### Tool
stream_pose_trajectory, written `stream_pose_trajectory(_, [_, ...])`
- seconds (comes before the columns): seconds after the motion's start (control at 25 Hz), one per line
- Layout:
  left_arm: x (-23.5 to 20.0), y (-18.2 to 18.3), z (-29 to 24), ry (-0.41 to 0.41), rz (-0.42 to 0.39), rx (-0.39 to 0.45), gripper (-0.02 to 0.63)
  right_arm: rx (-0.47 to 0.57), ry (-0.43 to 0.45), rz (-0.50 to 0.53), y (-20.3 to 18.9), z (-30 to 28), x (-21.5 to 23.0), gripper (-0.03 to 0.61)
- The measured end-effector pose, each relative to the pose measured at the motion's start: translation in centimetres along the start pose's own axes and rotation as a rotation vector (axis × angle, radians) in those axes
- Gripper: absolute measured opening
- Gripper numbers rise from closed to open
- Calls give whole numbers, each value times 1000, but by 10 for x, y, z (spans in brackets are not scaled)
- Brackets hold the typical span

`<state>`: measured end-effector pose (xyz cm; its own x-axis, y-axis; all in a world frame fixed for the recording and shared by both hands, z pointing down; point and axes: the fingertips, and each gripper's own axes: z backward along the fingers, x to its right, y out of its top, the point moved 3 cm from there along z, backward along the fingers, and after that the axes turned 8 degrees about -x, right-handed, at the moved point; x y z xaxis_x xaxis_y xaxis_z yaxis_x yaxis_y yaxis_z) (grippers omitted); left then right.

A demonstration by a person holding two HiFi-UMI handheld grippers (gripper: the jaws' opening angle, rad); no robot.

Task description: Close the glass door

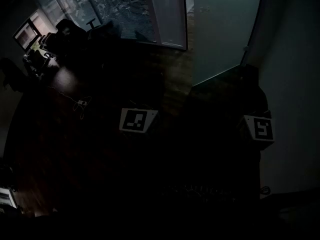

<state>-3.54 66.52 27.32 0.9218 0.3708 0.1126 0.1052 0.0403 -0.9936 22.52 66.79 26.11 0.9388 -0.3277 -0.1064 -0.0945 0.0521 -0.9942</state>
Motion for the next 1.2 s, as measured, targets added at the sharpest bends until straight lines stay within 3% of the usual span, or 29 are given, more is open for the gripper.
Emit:
stream_pose_trajectory(0.76, [4,-5,0,-12,12,4,2,-15,17,-1,-11,-1,-1,2])
stream_pose_trajectory(1.0, [5,4,2,-34,9,45,2,15,9,-42,-4,0,0,2])
stream_pose_trajectory(1.2, [-3,-2,1,-20,4,14,2,-2,10,-42,-9,-7,-5,2])
